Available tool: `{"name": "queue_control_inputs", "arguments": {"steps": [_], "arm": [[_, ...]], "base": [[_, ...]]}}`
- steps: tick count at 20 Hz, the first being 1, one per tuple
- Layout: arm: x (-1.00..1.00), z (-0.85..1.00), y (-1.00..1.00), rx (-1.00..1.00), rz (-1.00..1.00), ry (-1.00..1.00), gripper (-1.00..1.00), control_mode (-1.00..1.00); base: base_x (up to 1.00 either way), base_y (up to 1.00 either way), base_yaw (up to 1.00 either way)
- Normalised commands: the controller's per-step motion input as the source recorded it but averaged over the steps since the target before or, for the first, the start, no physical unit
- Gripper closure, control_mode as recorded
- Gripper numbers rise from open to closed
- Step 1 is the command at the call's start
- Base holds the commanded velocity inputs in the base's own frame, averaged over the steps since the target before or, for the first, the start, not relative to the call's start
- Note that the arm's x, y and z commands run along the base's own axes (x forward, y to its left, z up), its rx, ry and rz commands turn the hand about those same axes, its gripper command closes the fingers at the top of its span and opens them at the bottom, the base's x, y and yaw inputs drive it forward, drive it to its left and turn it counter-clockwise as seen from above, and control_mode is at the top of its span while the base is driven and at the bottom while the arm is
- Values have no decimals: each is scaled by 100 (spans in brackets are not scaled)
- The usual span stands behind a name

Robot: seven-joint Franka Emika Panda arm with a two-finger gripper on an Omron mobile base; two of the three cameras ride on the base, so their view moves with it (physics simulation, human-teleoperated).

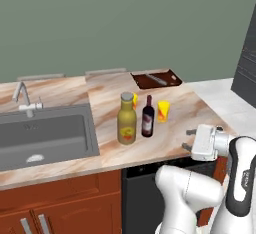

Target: Place the drinks on the dining counter in a tight cluster.

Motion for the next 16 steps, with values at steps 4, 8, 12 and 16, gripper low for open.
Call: {"name": "queue_control_inputs", "arguments": {"steps": [4,8,12,16], "arm": [[0,0,0,0,0,0,-100,100],[0,0,0,0,0,0,-100,100],[0,0,0,0,0,0,-100,100],[0,0,0,0,0,0,-100,100]], "base": [[-55,-6,-29],[-17,1,-78],[-3,0,-90],[0,0,-94]]}}
